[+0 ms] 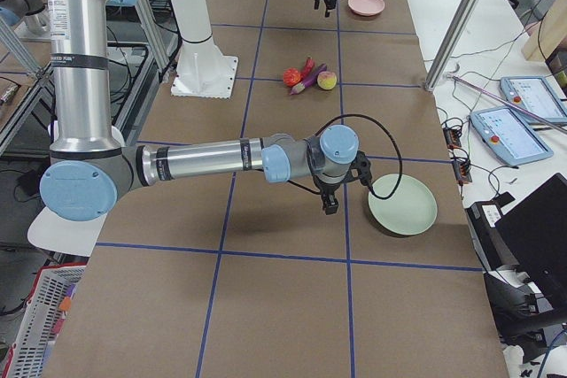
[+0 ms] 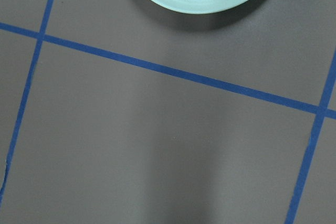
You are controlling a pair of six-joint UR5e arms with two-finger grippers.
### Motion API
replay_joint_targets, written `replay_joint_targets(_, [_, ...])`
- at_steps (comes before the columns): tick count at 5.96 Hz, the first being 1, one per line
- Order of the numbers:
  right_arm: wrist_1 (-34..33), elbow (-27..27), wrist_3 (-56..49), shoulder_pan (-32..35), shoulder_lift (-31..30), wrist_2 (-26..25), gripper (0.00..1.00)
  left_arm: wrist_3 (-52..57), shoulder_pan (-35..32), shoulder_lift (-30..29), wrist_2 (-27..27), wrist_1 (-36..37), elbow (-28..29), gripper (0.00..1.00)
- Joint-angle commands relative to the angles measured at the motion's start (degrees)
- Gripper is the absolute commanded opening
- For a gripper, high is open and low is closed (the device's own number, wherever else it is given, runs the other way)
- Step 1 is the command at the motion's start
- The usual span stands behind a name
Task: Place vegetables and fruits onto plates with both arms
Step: 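Reach the left gripper down to the red chili pepper and grasp it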
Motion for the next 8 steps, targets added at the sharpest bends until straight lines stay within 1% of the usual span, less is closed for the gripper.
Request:
replay_joint_targets(1, [-0.03, 0.01, 3.96, -1.70, 1.54, -0.46, 1.00, -16.06, 6.19, -8.60, 4.87, -0.25, 7.87, 1.00])
replay_joint_targets(2, [0.06, 0.09, 4.22, -1.88, 1.71, -0.55, 1.00, -24.50, 9.09, -11.16, 10.80, -0.51, 10.26, 1.00])
replay_joint_targets(3, [0.06, 0.09, 4.31, -1.88, 2.23, -0.64, 1.00, -31.54, 11.38, -11.62, 13.56, -2.42, 10.72, 1.00])
replay_joint_targets(4, [0.06, 0.09, 4.32, -2.05, 2.50, -0.64, 1.00, -36.92, 13.58, -11.62, 16.81, -6.97, 13.16, 1.00])
replay_joint_targets(7, [0.06, 0.44, 6.07, -2.58, 3.03, -0.91, 1.00, -39.43, 15.35, -10.92, 17.45, -7.63, 13.63, 0.99])
replay_joint_targets(8, [0.06, 0.36, 6.07, -2.58, 3.29, -0.99, 1.00, -39.35, 15.88, -10.83, 17.45, -7.63, 13.71, 0.97])
